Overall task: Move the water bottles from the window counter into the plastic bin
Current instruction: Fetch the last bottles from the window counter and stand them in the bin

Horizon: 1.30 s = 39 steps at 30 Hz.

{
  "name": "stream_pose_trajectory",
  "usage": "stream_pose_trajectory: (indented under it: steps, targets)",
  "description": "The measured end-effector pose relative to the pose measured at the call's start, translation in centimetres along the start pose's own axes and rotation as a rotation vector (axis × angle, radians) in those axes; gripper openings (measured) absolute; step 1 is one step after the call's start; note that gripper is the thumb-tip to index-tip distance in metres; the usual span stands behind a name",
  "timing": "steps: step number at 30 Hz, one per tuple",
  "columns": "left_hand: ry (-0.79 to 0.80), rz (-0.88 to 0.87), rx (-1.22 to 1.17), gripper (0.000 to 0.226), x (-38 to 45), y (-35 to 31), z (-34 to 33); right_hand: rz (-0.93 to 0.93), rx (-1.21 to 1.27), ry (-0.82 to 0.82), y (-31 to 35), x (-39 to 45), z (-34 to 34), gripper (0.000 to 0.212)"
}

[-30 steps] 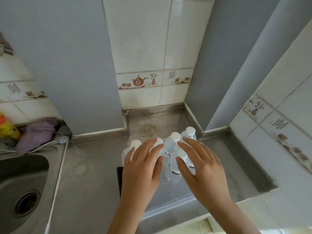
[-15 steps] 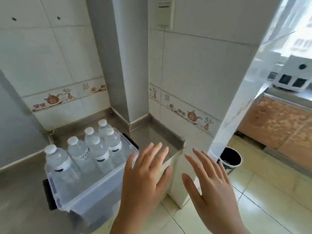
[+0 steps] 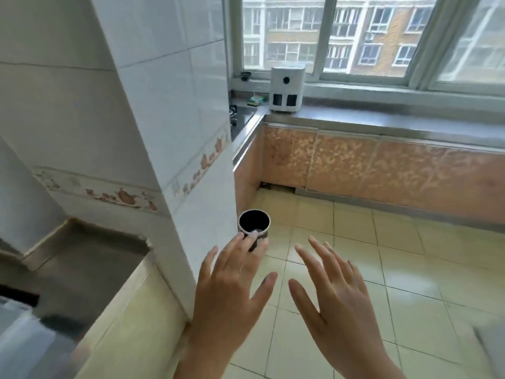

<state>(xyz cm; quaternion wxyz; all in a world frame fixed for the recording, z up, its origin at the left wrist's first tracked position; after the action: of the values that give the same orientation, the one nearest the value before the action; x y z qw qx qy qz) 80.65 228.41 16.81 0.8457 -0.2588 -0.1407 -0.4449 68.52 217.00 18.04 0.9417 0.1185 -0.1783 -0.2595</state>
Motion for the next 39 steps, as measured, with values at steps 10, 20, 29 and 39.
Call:
stream_pose_trajectory:
  steps: [10, 20, 29, 39]
  targets:
    - [0.076, -0.289, -0.181, 0.052, 12.7, -8.0, -11.1, -0.314, -0.022, -0.088, -13.9, 5.1, 2.2, 0.061]
    - [0.137, -0.522, -0.27, 0.053, 29.0, -15.6, -20.9, -0.523, -0.078, -0.155, -25.9, 14.7, 4.6, 0.064]
    - [0.185, -0.648, -0.38, 0.055, 38.5, -24.2, -29.7, -0.737, -0.088, -0.245, -37.5, 20.0, 7.0, 0.066]
    - [0.178, -0.695, -0.404, 0.052, 50.6, -35.3, -41.7, -0.774, -0.064, -0.262, -55.8, 28.5, 9.5, 0.07]
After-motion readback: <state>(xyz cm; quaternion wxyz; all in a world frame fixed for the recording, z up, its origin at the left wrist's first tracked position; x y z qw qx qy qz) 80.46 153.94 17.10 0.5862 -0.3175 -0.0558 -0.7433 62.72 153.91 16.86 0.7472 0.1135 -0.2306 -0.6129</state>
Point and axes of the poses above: each hand's wrist, its own x-axis towards the middle knuckle, its own z-axis out of the back of the hand, y = z × x, the point moved 2 cm from there along x, towards the middle knuckle, and after that the axes turned 4 degrees about -x, right-handed, at the moved point
